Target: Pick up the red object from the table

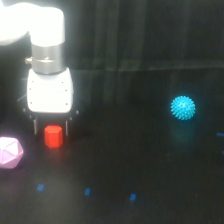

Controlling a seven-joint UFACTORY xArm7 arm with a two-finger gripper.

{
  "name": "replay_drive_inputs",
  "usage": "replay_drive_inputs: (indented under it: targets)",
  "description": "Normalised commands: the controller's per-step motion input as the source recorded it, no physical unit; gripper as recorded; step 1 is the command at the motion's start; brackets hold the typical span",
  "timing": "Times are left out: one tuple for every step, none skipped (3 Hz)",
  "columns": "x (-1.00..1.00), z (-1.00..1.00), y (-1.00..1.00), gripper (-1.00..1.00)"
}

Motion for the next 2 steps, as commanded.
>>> replay_drive_inputs:
  targets:
    - [-0.27, -0.43, -0.11, -0.95]
    - [-0.03, -0.03, -0.08, -1.0]
